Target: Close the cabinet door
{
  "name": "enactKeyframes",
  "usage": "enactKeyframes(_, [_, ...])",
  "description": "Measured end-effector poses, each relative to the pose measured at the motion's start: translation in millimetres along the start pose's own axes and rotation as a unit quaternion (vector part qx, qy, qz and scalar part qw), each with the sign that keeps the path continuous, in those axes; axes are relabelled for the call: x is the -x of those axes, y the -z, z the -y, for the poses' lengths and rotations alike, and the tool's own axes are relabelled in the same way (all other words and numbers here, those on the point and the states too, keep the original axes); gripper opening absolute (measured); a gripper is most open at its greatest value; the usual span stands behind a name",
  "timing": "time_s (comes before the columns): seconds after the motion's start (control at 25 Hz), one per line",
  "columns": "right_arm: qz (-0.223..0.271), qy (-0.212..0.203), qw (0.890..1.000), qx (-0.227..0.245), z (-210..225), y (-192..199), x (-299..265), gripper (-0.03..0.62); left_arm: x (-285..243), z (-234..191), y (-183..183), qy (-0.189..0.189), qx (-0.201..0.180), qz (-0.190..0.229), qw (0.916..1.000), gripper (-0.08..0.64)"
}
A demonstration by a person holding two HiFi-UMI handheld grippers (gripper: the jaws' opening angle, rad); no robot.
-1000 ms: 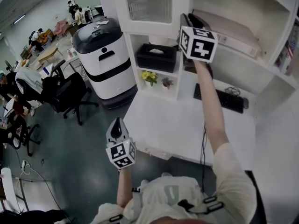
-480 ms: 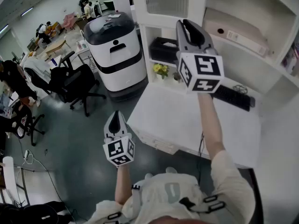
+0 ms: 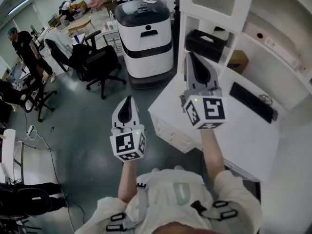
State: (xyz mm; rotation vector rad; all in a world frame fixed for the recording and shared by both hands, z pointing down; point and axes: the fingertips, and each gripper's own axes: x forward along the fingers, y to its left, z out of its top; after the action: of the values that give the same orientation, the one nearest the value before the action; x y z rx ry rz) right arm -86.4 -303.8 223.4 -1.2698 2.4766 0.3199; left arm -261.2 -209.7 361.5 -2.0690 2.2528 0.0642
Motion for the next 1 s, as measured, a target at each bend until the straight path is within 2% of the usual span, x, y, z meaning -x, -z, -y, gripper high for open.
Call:
enactKeyframes(0.2, [-0.031,-0.034,0.999,-0.023,-46.4,47.3,38.9,0.005,25.1,-18.3,-1.8,-0.028,-0.003,0.007,0.9996,0.006])
enactKeyframes(0.32, [-0.061,-0.047,0.997,-0.017,-62.5,80.8,60.9,0.005,36.8,-24.4,0.4,-0.043,-0.008,0.007,0.9990,0.006])
enactKeyframes(0.48, [-0.093,-0.071,0.992,-0.039,-79.1,111.9,84.7,0.005,50.1,-24.5,8.9,-0.056,-0.010,0.008,0.9983,0.006])
enactKeyframes(0.76, [-0.124,-0.100,0.986,-0.040,-94.9,130.2,109.4,0.003,54.4,-10.9,18.9,-0.061,-0.017,-0.006,0.9980,0.006])
enactKeyframes(1.0, [-0.125,-0.091,0.987,-0.043,-79.5,129.7,109.9,0.003,51.1,0.2,19.9,-0.059,-0.022,-0.009,0.9980,0.006])
